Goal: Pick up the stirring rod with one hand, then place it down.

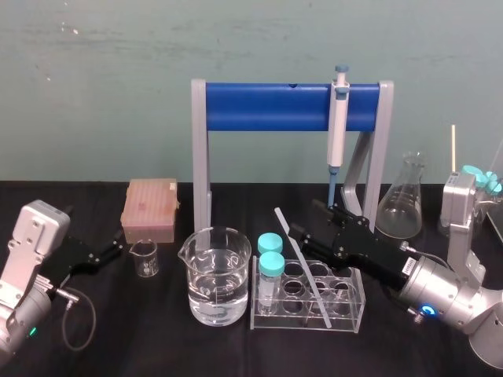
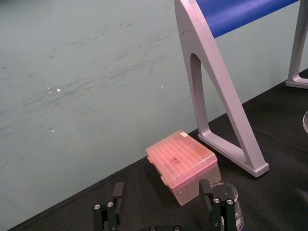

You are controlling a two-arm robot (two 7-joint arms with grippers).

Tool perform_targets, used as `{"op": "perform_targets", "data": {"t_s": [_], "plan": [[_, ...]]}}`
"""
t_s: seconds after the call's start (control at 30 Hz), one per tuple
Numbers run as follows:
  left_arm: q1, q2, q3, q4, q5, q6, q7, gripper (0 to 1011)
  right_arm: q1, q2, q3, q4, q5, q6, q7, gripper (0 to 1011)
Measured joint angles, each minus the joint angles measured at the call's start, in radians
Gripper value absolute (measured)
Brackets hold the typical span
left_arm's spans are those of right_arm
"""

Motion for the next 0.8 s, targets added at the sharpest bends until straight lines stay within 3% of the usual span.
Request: {"op": "perform_targets", "data": {"t_s": [0.07,0.1,0.33,0.5,0.53,0.6,0.63,0.67,0.8], "plan": [[0.0,0.0,0.0,0.0,0.0,0.0,0.0,1000,0.0,0.0,0.0,0.0,0.0,0.0,0.0,771],[0.0,0.0,0.0,0.0,0.0,0.0,0.0,1000,0.0,0.0,0.0,0.0,0.0,0.0,0.0,852],[0.0,0.0,0.0,0.0,0.0,0.0,0.0,1000,-0.007,0.003,0.015,-0.017,-0.008,-0.003,-0.035,995],[0.0,0.0,0.0,0.0,0.0,0.0,0.0,1000,-0.063,0.014,0.084,-0.097,-0.087,-0.021,-0.248,1000],[0.0,0.0,0.0,0.0,0.0,0.0,0.0,1000,-0.087,0.014,0.104,-0.122,-0.118,-0.013,-0.33,1000],[0.0,0.0,0.0,0.0,0.0,0.0,0.0,1000,-0.12,0.014,0.128,-0.148,-0.162,0.02,-0.445,1000],[0.0,0.0,0.0,0.0,0.0,0.0,0.0,1000,-0.12,0.014,0.128,-0.148,-0.162,0.02,-0.445,1000],[0.0,0.0,0.0,0.0,0.0,0.0,0.0,1000,-0.142,0.009,0.145,-0.158,-0.186,0.055,-0.522,1000],[0.0,0.0,0.0,0.0,0.0,0.0,0.0,1000,-0.179,-0.005,0.172,-0.157,-0.216,0.12,-0.63,1000]]}}
